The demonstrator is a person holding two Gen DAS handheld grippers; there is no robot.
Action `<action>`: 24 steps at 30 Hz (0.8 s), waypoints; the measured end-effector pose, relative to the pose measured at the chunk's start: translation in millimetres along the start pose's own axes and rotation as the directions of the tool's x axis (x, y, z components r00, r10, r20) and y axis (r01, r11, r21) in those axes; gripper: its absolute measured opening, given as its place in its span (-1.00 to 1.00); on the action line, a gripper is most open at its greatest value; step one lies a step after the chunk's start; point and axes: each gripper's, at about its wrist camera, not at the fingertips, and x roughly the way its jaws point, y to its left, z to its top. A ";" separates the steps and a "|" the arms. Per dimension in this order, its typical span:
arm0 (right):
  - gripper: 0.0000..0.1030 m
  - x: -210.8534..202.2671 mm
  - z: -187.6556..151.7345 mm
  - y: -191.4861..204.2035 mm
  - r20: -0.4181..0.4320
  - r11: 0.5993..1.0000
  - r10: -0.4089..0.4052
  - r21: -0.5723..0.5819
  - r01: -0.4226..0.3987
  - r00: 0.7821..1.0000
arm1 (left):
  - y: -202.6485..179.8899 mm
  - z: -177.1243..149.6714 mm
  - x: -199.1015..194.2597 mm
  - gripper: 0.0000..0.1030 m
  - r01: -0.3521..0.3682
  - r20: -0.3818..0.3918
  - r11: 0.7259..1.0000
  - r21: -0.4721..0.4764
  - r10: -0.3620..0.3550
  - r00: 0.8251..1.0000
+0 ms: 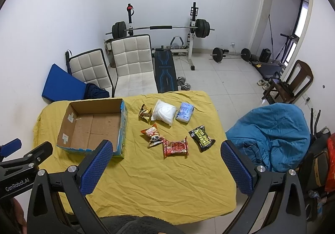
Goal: Organize soft objects
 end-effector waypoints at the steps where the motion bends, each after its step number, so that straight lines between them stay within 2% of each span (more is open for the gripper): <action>1: 1.00 1.5 -0.5 -0.5 -0.002 1.000 0.002 0.000 -0.002 1.000 | 0.0 -0.3 -0.2 1.00 0.000 0.001 1.000 0.000 0.000 1.000; 24: 1.00 1.1 -1.1 3.3 0.009 1.000 -0.019 -0.024 0.020 1.000 | 6.8 -1.9 1.3 1.00 -0.010 0.007 1.000 -0.002 0.010 1.000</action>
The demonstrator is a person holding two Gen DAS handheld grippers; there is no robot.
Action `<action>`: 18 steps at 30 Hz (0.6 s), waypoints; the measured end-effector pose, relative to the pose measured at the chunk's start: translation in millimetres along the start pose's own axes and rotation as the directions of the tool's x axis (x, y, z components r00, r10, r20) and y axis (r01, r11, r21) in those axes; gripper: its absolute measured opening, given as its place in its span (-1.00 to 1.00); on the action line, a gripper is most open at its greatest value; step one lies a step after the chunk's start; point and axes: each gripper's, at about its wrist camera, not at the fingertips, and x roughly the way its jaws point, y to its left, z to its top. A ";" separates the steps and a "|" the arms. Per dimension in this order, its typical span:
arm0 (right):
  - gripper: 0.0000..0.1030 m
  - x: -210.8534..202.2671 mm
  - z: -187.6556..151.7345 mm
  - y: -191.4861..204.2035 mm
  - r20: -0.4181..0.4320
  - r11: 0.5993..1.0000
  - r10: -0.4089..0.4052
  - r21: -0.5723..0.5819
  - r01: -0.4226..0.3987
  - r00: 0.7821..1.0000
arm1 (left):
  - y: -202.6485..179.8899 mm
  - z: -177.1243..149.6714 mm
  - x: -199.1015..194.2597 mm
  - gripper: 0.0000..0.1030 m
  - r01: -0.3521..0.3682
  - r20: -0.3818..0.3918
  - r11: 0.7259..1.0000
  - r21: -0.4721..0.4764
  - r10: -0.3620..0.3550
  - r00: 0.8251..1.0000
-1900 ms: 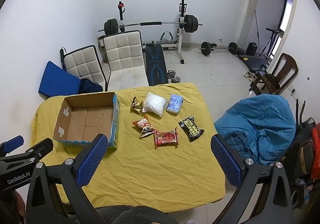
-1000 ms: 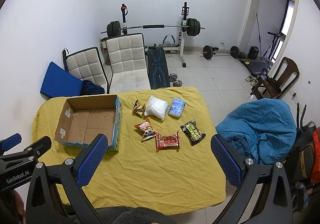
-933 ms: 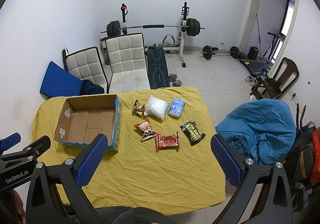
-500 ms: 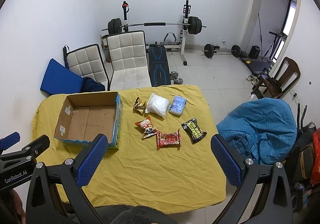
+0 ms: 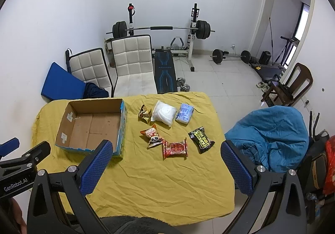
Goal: Organize soft objects
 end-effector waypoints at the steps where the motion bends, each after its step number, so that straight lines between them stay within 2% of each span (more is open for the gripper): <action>1: 1.00 -0.2 0.3 -0.1 0.002 1.000 -0.001 -0.001 0.001 1.000 | 0.0 0.0 0.0 1.00 0.000 0.000 1.000 -0.001 0.000 1.000; 18: 1.00 -2.6 5.9 2.8 0.007 1.000 -0.009 -0.002 0.009 1.000 | -2.4 3.5 -2.3 1.00 -0.010 0.019 1.000 0.001 0.010 1.000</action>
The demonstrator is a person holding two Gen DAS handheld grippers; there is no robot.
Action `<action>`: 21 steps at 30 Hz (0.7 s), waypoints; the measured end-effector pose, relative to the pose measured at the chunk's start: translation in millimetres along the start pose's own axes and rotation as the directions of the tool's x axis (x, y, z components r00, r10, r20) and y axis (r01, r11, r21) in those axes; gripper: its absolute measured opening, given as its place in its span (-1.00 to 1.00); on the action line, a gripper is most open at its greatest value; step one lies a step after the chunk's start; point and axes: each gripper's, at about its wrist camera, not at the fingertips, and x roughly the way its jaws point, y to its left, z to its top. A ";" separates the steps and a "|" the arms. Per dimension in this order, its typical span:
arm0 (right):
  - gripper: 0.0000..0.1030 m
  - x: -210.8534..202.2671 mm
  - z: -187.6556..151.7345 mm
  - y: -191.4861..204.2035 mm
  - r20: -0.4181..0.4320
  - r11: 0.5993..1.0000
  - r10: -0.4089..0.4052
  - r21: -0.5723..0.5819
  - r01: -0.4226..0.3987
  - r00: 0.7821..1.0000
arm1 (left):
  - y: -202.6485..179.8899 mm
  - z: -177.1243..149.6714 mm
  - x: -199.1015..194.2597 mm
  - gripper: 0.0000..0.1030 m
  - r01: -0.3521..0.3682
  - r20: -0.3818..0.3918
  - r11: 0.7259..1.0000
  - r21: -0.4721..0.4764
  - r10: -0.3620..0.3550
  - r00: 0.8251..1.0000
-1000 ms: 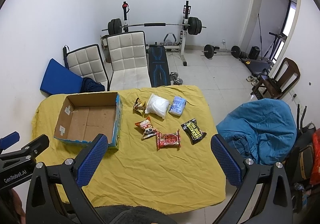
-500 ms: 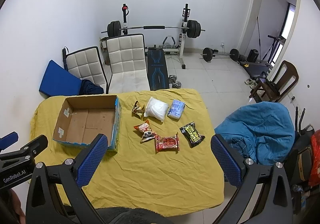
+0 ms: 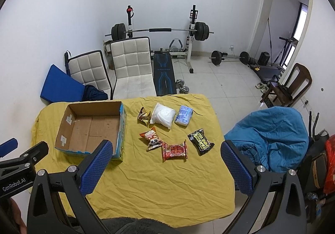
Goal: Organize soft objects
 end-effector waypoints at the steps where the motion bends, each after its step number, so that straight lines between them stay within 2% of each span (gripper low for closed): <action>1: 1.00 0.0 -0.5 -0.4 -0.001 1.000 0.001 0.001 -0.001 1.000 | 0.1 0.3 0.1 1.00 0.000 0.000 1.000 0.000 0.000 1.000; 21: 1.00 6.3 0.4 -2.7 -0.011 1.000 0.013 0.019 -0.013 1.000 | -0.2 -0.3 4.2 1.00 0.003 -0.006 1.000 0.005 -0.003 1.000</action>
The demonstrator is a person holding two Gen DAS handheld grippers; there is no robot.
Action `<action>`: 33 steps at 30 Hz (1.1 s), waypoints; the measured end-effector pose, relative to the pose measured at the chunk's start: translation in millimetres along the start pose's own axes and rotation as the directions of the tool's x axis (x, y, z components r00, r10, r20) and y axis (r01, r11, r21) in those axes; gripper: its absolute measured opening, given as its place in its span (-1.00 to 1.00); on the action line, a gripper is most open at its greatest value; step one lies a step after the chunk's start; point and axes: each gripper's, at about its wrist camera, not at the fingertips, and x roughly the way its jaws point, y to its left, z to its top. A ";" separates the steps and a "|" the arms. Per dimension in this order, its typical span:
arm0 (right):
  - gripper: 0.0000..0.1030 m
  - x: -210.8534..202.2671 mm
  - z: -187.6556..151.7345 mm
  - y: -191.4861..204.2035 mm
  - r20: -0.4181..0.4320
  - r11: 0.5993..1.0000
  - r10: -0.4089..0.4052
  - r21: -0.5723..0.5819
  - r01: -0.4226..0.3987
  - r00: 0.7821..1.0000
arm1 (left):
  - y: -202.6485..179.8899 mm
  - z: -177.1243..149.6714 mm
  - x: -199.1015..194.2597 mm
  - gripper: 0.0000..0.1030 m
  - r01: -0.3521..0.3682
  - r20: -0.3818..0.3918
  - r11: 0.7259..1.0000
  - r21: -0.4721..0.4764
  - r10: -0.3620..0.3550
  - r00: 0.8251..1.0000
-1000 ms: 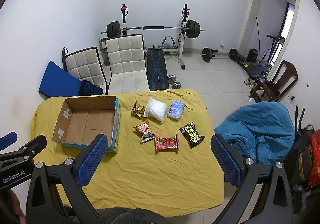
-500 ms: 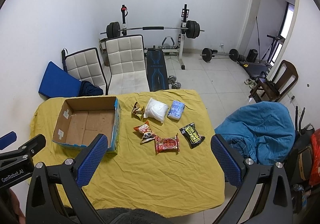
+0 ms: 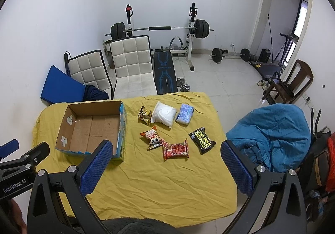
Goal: Organize soft objects
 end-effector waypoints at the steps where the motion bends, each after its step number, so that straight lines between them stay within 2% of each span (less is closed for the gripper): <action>1: 1.00 2.0 0.6 -0.9 -0.002 1.000 -0.005 0.004 0.005 1.000 | -0.1 -0.5 0.4 1.00 0.002 -0.001 1.000 0.000 -0.002 1.000; 7: 1.00 33.6 5.7 -24.6 -0.048 0.998 -0.038 0.052 0.041 0.998 | -14.7 13.1 21.4 1.00 0.014 -0.009 1.000 0.009 -0.014 1.000; 11: 1.00 70.7 11.0 -55.3 -0.107 0.993 -0.072 0.090 0.082 0.992 | -33.9 29.7 53.8 1.00 0.012 -0.036 0.999 0.038 -0.011 0.999; 16: 1.00 141.4 12.7 -104.0 -0.207 0.988 -0.071 0.119 0.097 0.976 | -61.9 44.6 108.0 1.00 0.057 -0.108 0.996 0.068 -0.050 0.993; 18: 1.00 180.7 9.3 -124.6 -0.261 0.986 -0.077 0.125 0.113 0.962 | -75.2 49.2 137.3 1.00 0.088 -0.165 0.993 0.076 -0.074 0.983; 20: 1.00 213.6 7.6 -137.2 -0.290 0.987 -0.063 0.124 0.102 0.955 | -90.6 52.5 171.2 1.00 0.120 -0.220 0.989 0.082 -0.099 0.970; 22: 1.00 257.4 3.5 -152.5 -0.343 0.986 -0.078 0.109 0.122 0.936 | -103.3 51.9 201.8 1.00 0.142 -0.267 0.986 0.087 -0.115 0.957; 23: 1.00 275.2 2.4 -158.1 -0.357 0.988 -0.068 0.107 0.113 0.932 | -112.1 51.2 224.0 1.00 0.135 -0.293 0.986 0.097 -0.101 0.951; 25: 1.00 324.6 -2.6 -172.0 -0.420 0.988 -0.058 0.103 0.111 0.906 | -122.3 49.1 256.1 1.00 0.141 -0.322 0.984 0.105 -0.101 0.941; 27: 1.00 364.5 -4.7 -178.5 -0.450 0.992 -0.021 0.103 0.076 0.893 | -132.4 45.9 297.4 0.99 0.133 -0.363 0.984 0.119 -0.082 0.928; 28: 1.00 393.5 -6.9 -182.5 -0.479 0.993 -0.033 0.083 0.083 0.877 | -135.9 43.6 317.0 0.99 0.140 -0.394 0.984 0.114 -0.085 0.915; 30: 1.00 433.0 -11.0 -186.3 -0.503 0.995 -0.042 0.053 0.080 0.863 | -140.9 37.8 355.0 0.93 0.149 -0.448 0.985 0.082 -0.097 0.889; 31: 1.00 447.5 -14.0 -185.6 -0.518 0.996 -0.051 0.037 0.082 0.854 | -142.5 34.5 377.1 0.90 0.156 -0.491 0.986 0.054 -0.110 0.864; 33: 1.00 485.2 -20.2 -185.9 -0.554 0.997 -0.053 0.011 0.071 0.831 | -143.2 31.4 403.7 0.86 0.163 -0.536 0.987 0.000 -0.138 0.833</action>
